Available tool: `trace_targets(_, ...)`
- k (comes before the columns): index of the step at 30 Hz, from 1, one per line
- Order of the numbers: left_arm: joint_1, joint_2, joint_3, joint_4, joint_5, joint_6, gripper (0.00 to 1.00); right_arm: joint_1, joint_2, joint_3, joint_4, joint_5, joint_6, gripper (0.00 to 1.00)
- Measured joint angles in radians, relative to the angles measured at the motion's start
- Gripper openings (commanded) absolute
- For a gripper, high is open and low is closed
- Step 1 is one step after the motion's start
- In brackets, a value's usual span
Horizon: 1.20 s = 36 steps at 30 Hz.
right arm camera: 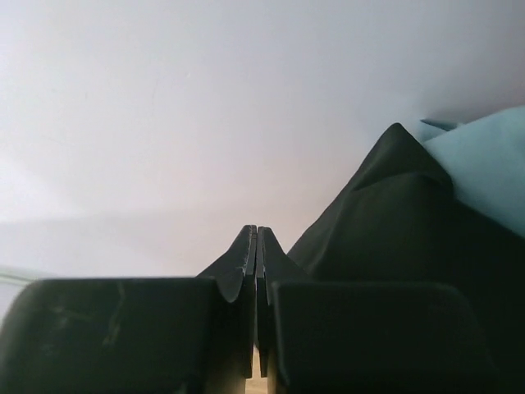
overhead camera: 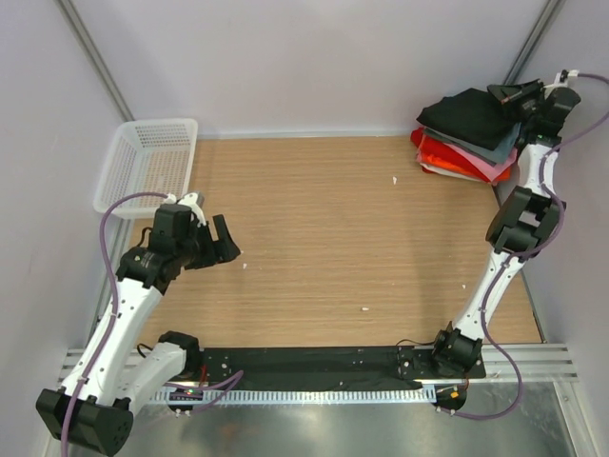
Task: Fold and stack the t-shirts
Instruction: Reset both grippers
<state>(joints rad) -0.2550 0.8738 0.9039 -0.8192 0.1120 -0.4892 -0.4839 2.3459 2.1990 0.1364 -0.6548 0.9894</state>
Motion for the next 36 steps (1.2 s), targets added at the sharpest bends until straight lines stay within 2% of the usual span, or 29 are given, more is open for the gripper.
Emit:
trace_targets(6,0.000,0.002,-0.002,0.000,-0.008,0.000,0.80,0.011,0.116,-0.071,0.329,-0.056,0.091,0.01)
trace_targets(10,0.000,0.002,-0.002,0.000,-0.014,0.000,0.80,0.011,0.135,-0.110,0.429,-0.073,0.125,0.02)
trace_targets(12,0.000,0.002,-0.002,0.000,-0.015,0.000,0.80,0.010,0.140,-0.111,0.452,-0.081,0.144,0.11)
trace_targets(13,0.000,0.002,-0.002,0.000,-0.015,0.000,0.80,0.010,0.140,-0.111,0.461,-0.084,0.153,0.19)
trace_targets(14,0.000,0.002,-0.002,0.000,-0.015,0.000,0.80,0.010,0.141,-0.112,0.471,-0.089,0.166,0.40)
trace_targets(17,0.000,0.002,-0.002,0.000,-0.016,0.000,0.80,0.008,0.141,-0.113,0.489,-0.103,0.204,0.66)
trace_targets(20,0.000,0.000,-0.002,0.000,-0.016,0.000,0.80,0.006,0.136,-0.112,0.491,-0.106,0.233,0.75)
trace_targets(29,0.000,-0.038,-0.002,0.000,-0.018,0.000,0.80,-0.006,0.018,-0.136,0.339,-0.104,0.285,0.85)
trace_targets(36,0.000,-0.074,-0.002,0.000,-0.017,0.000,0.80,-0.053,-0.295,-0.282,0.234,-0.045,0.263,0.87)
